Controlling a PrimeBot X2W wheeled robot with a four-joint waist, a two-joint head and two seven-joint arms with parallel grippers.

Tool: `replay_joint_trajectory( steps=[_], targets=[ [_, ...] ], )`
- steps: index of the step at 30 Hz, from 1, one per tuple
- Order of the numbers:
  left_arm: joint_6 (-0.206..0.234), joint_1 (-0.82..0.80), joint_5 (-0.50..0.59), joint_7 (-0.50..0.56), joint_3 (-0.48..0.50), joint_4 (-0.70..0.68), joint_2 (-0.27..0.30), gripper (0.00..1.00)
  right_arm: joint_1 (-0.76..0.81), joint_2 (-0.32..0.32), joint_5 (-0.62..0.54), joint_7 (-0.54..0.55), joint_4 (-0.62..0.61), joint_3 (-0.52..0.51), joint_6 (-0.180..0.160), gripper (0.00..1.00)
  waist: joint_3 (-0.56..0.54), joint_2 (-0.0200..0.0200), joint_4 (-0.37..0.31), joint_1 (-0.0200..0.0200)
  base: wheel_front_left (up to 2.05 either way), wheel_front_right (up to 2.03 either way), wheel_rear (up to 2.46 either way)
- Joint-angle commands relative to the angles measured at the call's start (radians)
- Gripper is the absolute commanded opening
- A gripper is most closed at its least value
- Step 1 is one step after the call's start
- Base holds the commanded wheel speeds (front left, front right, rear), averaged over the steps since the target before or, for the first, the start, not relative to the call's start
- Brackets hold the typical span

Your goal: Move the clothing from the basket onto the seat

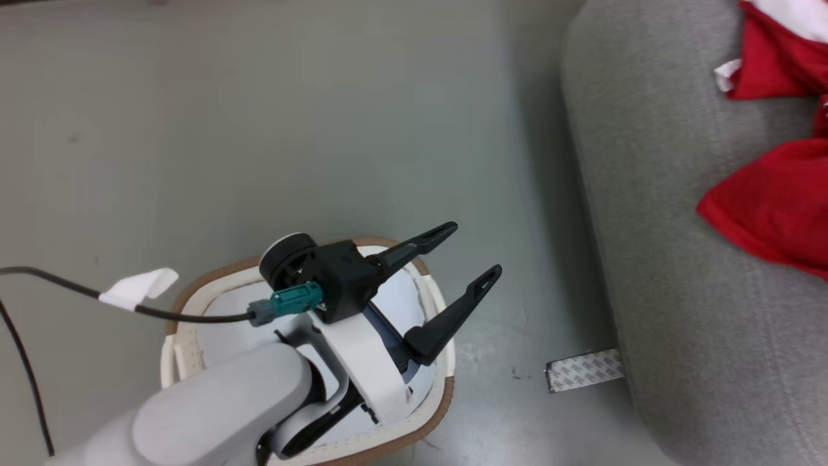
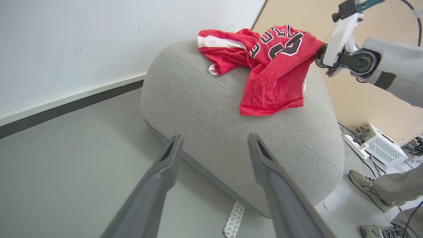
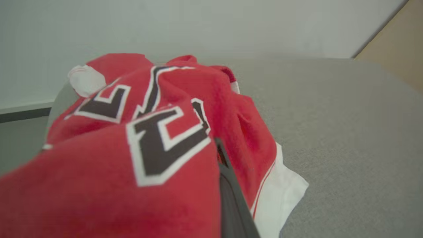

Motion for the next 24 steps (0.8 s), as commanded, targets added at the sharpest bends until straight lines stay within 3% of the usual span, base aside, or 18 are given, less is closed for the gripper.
replay_joint_trajectory(
  steps=[1,3,4,5,6,7,17,24],
  targets=[
    [-0.002,-0.014,0.005,-0.009,0.005,0.006,-0.001,1.0,-0.002,-0.025,-0.014,0.04,0.035,0.017,-0.002,0.02,0.019,0.0,0.026,-0.0002,0.0,0.0,0.0],
    [-0.004,-0.013,-0.001,-0.015,0.007,0.012,-0.005,1.0,0.008,-0.05,-0.039,0.093,0.067,0.051,-0.002,0.07,0.017,0.0,0.029,-0.0002,0.0,0.0,0.0],
    [-0.006,-0.013,-0.003,-0.019,0.009,0.016,-0.006,1.0,0.01,-0.057,-0.041,0.117,0.083,0.06,-0.003,0.15,0.016,0.0,0.03,-0.0002,0.0,0.0,0.0],
    [-0.008,-0.011,-0.006,-0.021,0.009,0.02,-0.007,1.0,0.01,-0.057,-0.035,0.141,0.095,0.068,-0.003,0.3,0.012,0.0,0.03,-0.0002,0.0,0.0,0.0],
    [-0.01,-0.008,-0.008,-0.025,0.009,0.025,-0.008,1.0,0.011,-0.057,-0.03,0.162,0.102,0.076,-0.002,0.49,0.007,0.0,0.03,-0.0002,0.0,0.0,0.0],
    [-0.008,-0.003,-0.01,-0.03,0.009,0.03,-0.009,1.0,0.013,-0.062,-0.026,0.185,0.11,0.083,-0.002,1.0,0.0,0.0,0.029,-0.0002,0.0,0.0,0.0],
    [0.026,0.121,-0.071,-0.082,0.03,0.067,0.021,1.0,0.085,-0.097,0.008,0.364,0.041,0.239,-0.002,1.0,-0.182,0.0,-0.033,-0.0002,0.0,0.0,0.0],
    [0.066,0.208,-0.114,-0.108,0.065,0.056,0.021,1.0,0.193,-0.158,0.049,0.495,-0.145,0.267,-0.003,1.0,-0.312,0.0,-0.051,-0.0002,0.0,0.0,0.0]
  ],
)
